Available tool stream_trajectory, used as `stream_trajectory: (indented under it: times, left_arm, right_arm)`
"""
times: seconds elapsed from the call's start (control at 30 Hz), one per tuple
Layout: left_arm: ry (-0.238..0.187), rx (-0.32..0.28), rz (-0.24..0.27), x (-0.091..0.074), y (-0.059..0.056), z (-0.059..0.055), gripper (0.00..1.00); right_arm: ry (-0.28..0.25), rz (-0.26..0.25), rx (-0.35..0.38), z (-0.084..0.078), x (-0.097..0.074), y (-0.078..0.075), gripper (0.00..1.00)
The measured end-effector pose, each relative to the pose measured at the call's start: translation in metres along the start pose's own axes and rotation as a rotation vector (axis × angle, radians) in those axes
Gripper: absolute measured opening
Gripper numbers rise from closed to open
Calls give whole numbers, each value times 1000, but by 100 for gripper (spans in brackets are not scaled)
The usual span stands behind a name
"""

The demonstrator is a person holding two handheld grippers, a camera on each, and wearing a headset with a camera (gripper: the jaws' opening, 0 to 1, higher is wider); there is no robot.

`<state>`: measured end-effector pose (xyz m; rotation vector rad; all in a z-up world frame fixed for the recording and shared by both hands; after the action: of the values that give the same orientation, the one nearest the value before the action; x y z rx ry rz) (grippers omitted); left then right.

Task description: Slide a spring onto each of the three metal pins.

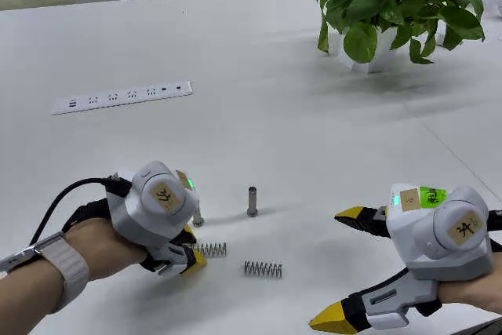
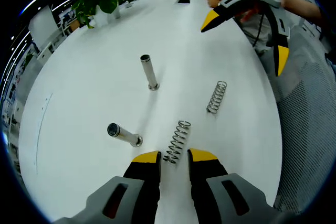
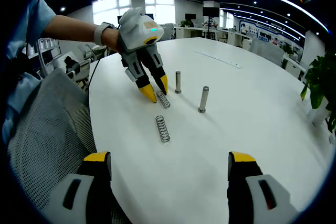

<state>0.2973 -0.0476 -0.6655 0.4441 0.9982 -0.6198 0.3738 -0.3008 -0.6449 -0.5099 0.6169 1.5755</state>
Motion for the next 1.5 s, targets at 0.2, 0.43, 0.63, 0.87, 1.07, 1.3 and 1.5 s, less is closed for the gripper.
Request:
stream_trajectory:
  times: [0.2,0.43,0.63,0.87,1.07,1.3,1.5]
  left_arm:
    - [51,49,-35,0,1,5,21]
    - [77,97,-61,-1,3,5,19]
    - [63,99,-59,-1,4,2,17]
    - [48,97,-42,-3,3,0,12]
    - [14,50,-8,-6,-6,-1,12]
    - [-67,3,44,-9,-14,-10,11]
    - [-119,-35,72,-11,-18,-14,11]
  right_arm:
    - [1,5,3,-1,2,1,93]
    - [0,9,11,-2,2,4,93]
    - [2,6,18,-5,1,4,93]
    - [0,13,23,-4,3,6,93]
    - [-4,20,23,-3,6,7,92]
    - [-6,30,26,-3,11,11,92]
    - [-9,39,26,-1,14,13,92]
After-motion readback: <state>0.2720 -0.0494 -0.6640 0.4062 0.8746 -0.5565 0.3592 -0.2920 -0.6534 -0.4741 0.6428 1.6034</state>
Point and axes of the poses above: the centre of the closed fingertips' face, and the gripper's own axes: x roughly forward along the fingers, y roughly to its left, z roughly out of its top, the point moved 10 cm from there along -x, roughly backward along the fingers, and after that the axes turned 4 degrees about x, right-handed, at the moved point
